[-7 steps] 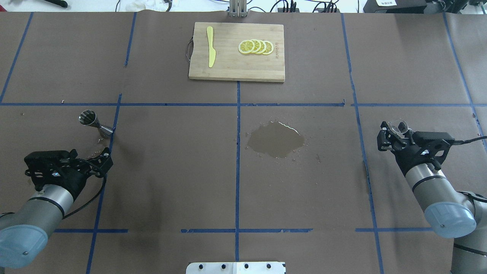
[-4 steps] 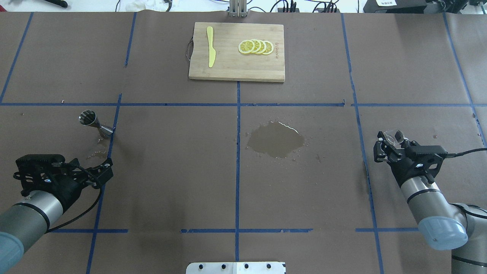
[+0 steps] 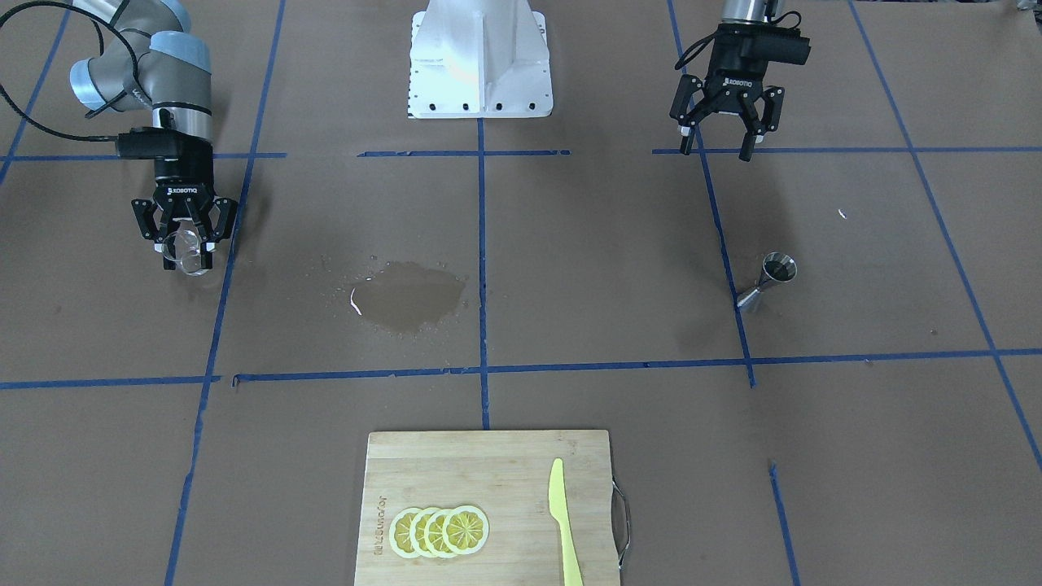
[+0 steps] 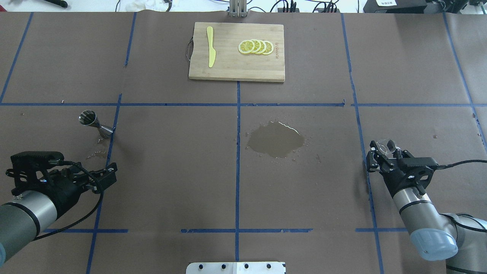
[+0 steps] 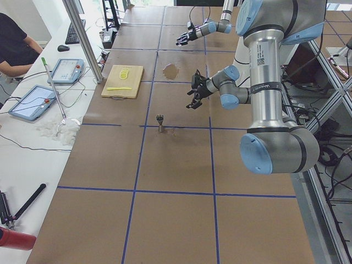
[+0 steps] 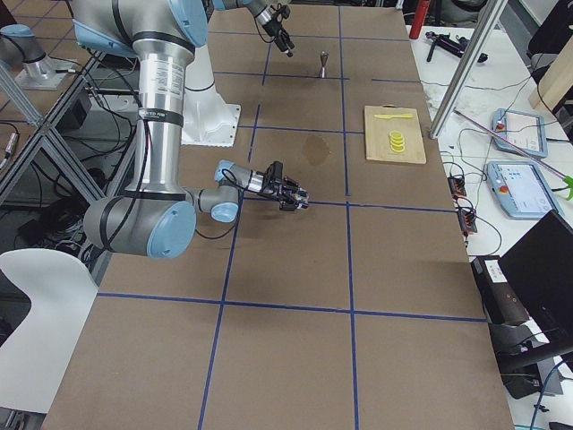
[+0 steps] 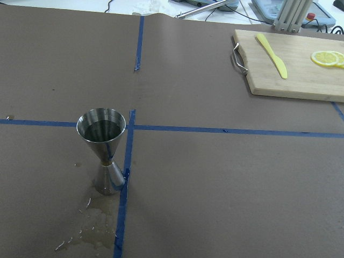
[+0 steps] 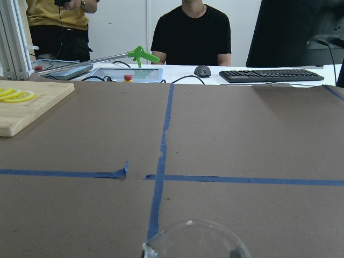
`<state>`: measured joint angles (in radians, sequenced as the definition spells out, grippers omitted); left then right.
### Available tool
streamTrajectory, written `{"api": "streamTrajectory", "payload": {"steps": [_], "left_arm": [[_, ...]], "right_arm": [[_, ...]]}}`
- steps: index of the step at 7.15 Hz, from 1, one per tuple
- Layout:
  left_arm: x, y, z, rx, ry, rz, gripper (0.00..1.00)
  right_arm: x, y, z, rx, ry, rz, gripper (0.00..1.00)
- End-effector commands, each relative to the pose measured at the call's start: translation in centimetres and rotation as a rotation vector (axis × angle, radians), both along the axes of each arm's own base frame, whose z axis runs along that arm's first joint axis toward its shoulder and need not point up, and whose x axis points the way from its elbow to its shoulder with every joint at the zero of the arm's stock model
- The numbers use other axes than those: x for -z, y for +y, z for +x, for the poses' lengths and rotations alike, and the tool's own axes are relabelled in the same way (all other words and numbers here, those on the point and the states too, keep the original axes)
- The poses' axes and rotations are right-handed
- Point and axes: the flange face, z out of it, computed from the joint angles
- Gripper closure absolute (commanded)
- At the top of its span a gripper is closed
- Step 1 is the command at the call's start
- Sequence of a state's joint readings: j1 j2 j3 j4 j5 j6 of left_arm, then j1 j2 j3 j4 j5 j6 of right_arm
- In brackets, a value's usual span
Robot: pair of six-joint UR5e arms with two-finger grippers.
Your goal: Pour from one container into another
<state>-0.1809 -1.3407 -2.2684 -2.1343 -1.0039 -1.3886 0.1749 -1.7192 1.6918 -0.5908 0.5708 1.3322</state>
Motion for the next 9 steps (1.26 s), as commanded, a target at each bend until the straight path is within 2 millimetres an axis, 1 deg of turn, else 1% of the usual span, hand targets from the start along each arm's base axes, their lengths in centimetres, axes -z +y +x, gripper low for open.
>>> {"api": "streamTrajectory", "payload": {"steps": [1, 2, 3, 4, 8, 9], "left_arm": [[0.3, -0.1, -0.2, 0.001, 0.002, 0.000, 0.00], [1.0, -0.2, -0.7, -0.006, 0.003, 0.013, 0.00], [1.2, -0.1, -1.2, -0.032, -0.001, 0.010, 0.00], [1.3, -0.2, -1.3, -0.031, 0.001, 0.010, 0.00], [1.5, -0.5, -1.7, -0.025, 0.003, 0.012, 0.00], [1.6, -0.5, -1.7, -0.040, 0.009, 0.001, 0.00]], "right_arm": [[-0.3, 0.7, -0.6, 0.007, 0.002, 0.005, 0.89], [-1.1, 0.8, -0.7, 0.007, 0.024, 0.006, 0.53], [-1.0, 0.8, -0.8, 0.010, 0.025, 0.007, 0.31], [-1.0, 0.8, -0.9, 0.011, 0.026, 0.009, 0.01], [-0.4, 1.0, -1.0, 0.006, 0.013, 0.017, 0.00], [-0.6, 1.3, -1.2, 0.018, 0.021, 0.016, 0.00]]}}
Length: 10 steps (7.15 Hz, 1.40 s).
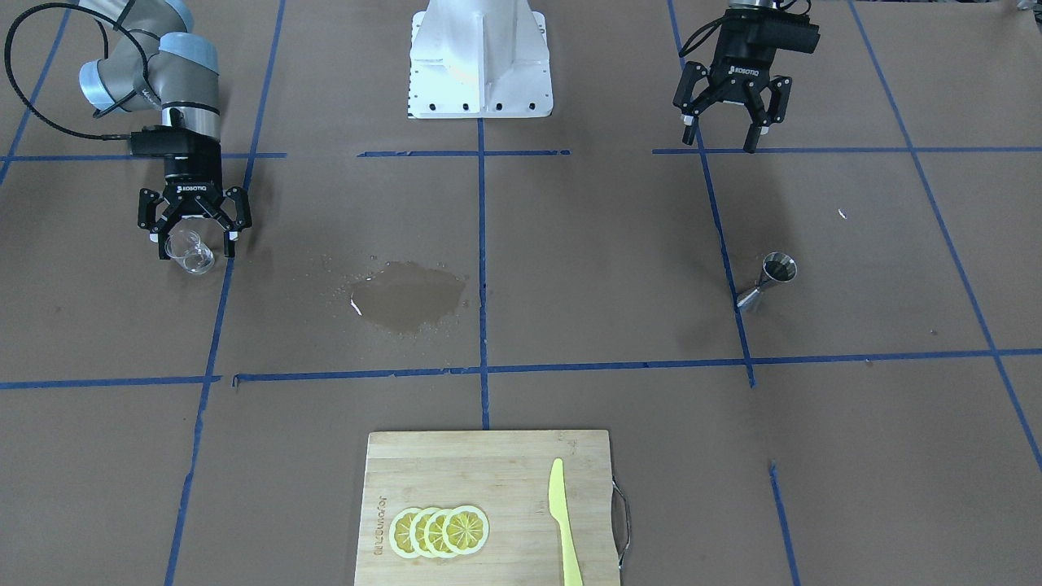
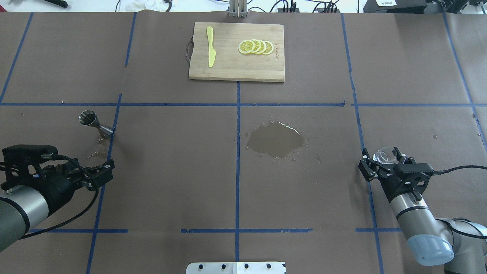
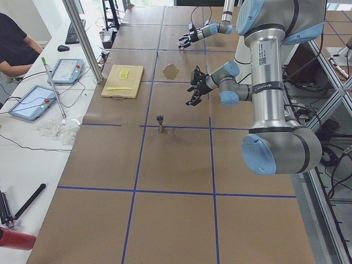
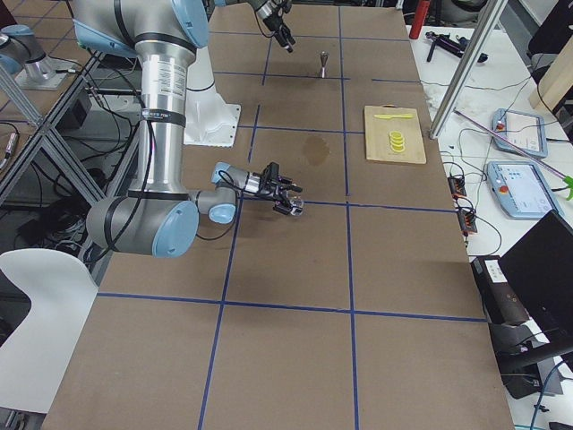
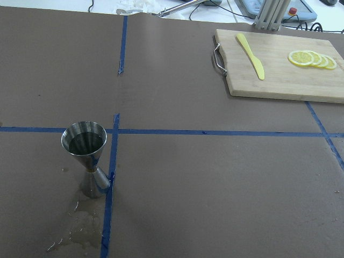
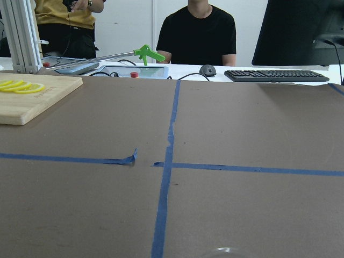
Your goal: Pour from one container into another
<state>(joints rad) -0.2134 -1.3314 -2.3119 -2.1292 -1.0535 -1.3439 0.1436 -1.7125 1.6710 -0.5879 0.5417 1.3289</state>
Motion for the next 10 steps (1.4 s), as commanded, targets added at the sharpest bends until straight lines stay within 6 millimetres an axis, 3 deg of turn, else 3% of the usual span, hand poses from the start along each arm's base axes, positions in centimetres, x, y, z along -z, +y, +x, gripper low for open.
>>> {"api": "streamTrajectory", "payload": {"steps": [1, 3, 5, 7, 10], "left_arm": [[0.3, -0.3, -0.2, -0.004, 0.011, -0.008, 0.00], [0.3, -0.3, 0.0, -0.009, 0.013, -0.008, 0.00], [0.3, -0.3, 0.1, -0.010, 0.012, -0.010, 0.00], [0.2, -0.4, 0.1, -0.009, 0.011, -0.009, 0.00], [1.0, -0.3, 0.2, -0.013, 0.029, -0.006, 0.00]], "right_arm": [[-0.4, 0.7, -0.1, 0.023, 0.017, -0.004, 0.00], [-1.7, 1.3, 0.5, 0.047, 0.044, -0.017, 0.00], [-0.9, 1.5, 1.0, 0.073, 0.025, -0.034, 0.00], [0.8, 2.4, 4.8, 0.133, -0.002, -0.074, 0.00], [2.1, 4.5, 8.7, 0.312, -0.019, -0.202, 0.00]]}}
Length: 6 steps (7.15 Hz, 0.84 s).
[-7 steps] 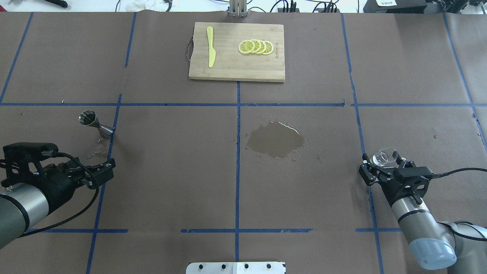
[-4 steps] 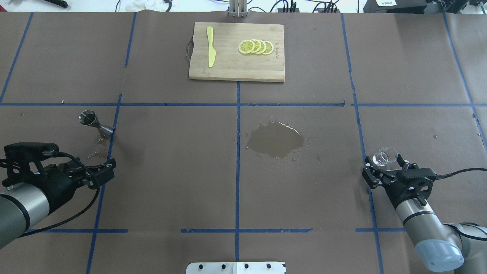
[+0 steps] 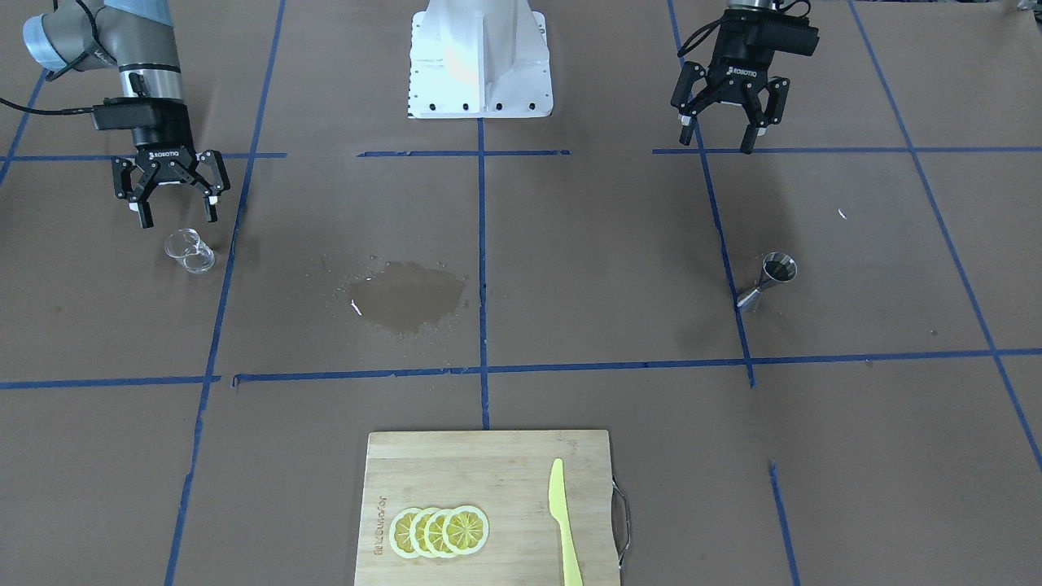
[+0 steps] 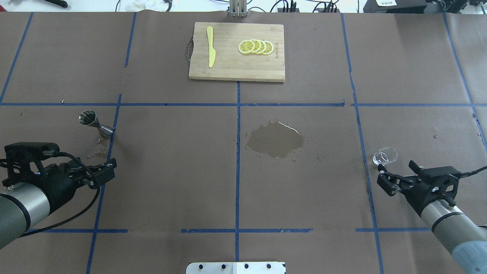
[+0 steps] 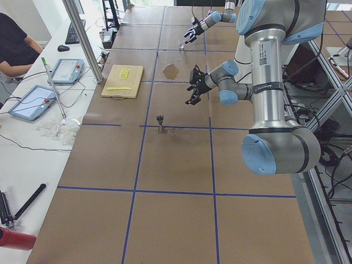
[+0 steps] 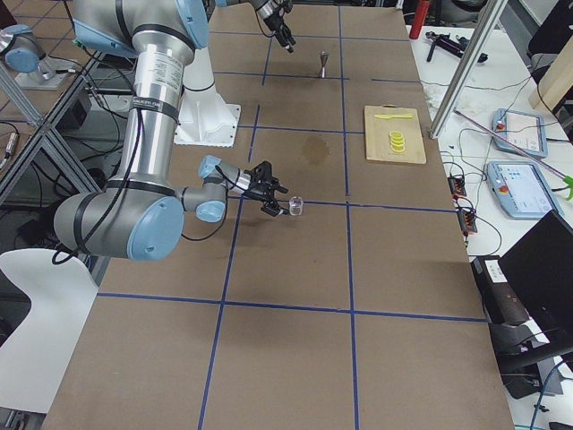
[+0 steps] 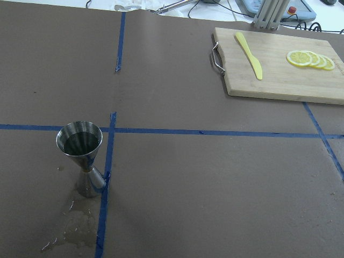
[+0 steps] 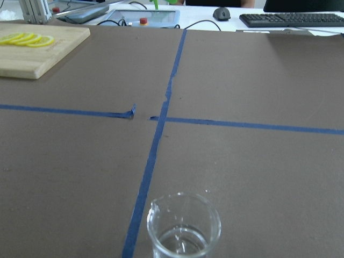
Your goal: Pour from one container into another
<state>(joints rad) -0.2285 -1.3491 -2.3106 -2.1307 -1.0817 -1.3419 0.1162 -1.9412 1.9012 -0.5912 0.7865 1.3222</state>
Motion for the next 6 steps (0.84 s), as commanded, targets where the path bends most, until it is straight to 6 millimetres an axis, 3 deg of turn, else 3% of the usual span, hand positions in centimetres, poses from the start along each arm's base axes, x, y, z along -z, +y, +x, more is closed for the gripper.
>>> {"api": "streamTrajectory", "payload": {"steps": [1, 3, 5, 6], "left_arm": [[0.6, 0.2, 0.1, -0.039, 0.019, -0.017, 0.00], [1.3, -1.9, -2.4, -0.079, -0.009, 0.010, 0.00], [1.4, -3.8, -4.6, -0.149, -0.044, 0.033, 0.00], [1.4, -5.0, -5.8, -0.181, -0.058, 0.047, 0.00]], "right_arm": [[2.2, 1.8, 2.8, 0.169, -0.025, -0.124, 0.00], [7.2, 2.5, 3.8, 0.256, -0.023, -0.204, 0.00], [12.0, -0.2, 7.4, 0.335, -0.044, -0.374, 0.00], [12.6, -2.4, 10.1, 0.391, -0.055, -0.397, 0.00]]}}
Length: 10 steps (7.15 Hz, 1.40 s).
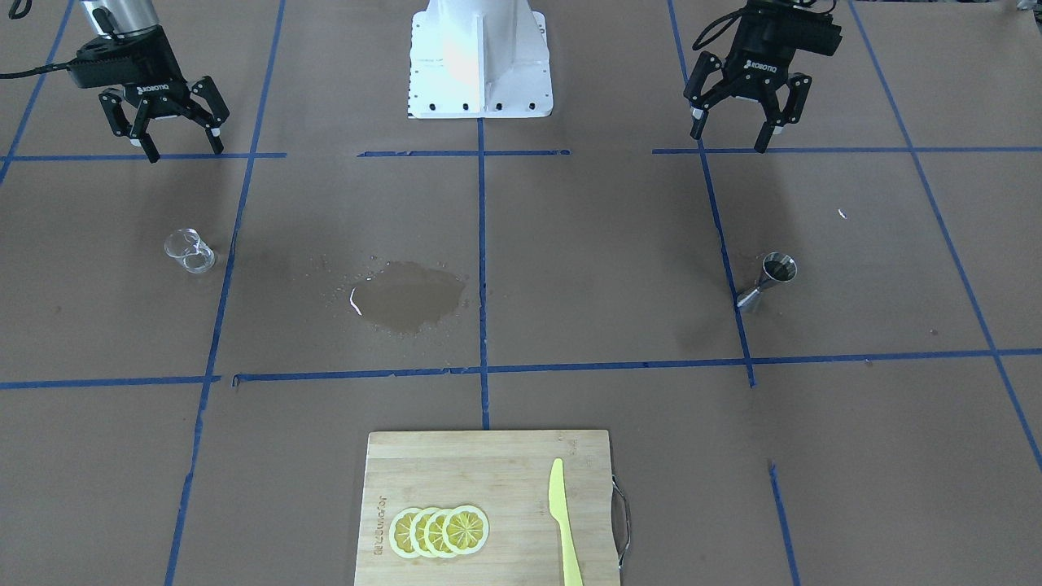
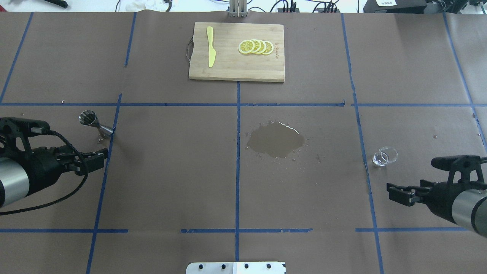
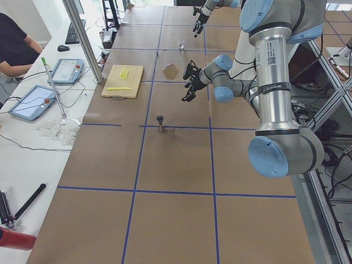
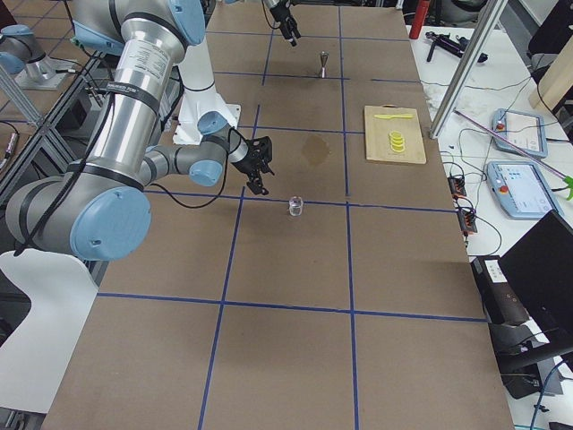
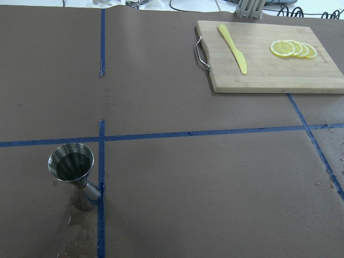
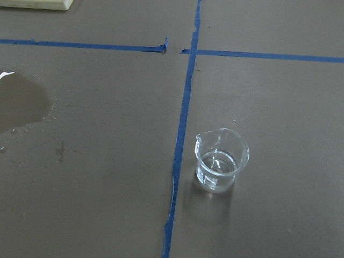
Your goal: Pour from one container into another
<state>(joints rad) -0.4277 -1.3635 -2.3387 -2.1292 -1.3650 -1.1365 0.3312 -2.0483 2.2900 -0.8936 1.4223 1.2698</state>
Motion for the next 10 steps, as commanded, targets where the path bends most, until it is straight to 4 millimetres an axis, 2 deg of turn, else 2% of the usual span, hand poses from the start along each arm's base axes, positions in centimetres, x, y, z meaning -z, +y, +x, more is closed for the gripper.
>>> {"api": "streamTrajectory", "payload": {"steps": [1, 3, 4, 6, 7, 8, 9, 10], "left_arm": [[-0.2, -2.5, -3.0, -0.064, -0.039, 0.033, 0.00], [-0.6, -5.0, -6.6, -0.094, -0.075, 0.072, 0.00], [-1.3, -7.0, -8.3, -0.118, -0.105, 0.099, 0.00], [-4.7, -12.3, -12.9, -0.177, -0.198, 0.158, 0.00], [-6.8, -13.7, -15.3, -0.209, -0.247, 0.180, 0.00], [-10.1, -15.5, -18.6, -0.236, -0.288, 0.175, 0.00], [-12.5, -17.6, -21.5, -0.271, -0.307, 0.192, 0.00], [-16.6, -18.7, -25.2, -0.300, -0.320, 0.174, 0.00]], "right_arm": [[1.7, -3.4, 5.5, 0.113, -0.053, -0.090, 0.00], [2.4, -7.2, 11.3, 0.195, -0.066, -0.123, 0.00], [3.0, -9.2, 13.0, 0.220, -0.044, -0.115, 0.00], [2.3, -11.7, 15.2, 0.281, 0.074, -0.074, 0.00], [2.0, -13.3, 16.7, 0.311, 0.127, -0.049, 0.00], [1.2, -15.1, 18.3, 0.347, 0.179, -0.031, 0.00], [-0.4, -17.1, 21.1, 0.375, 0.214, -0.001, 0.00], [-2.7, -18.2, 23.9, 0.396, 0.221, 0.015, 0.00]]}}
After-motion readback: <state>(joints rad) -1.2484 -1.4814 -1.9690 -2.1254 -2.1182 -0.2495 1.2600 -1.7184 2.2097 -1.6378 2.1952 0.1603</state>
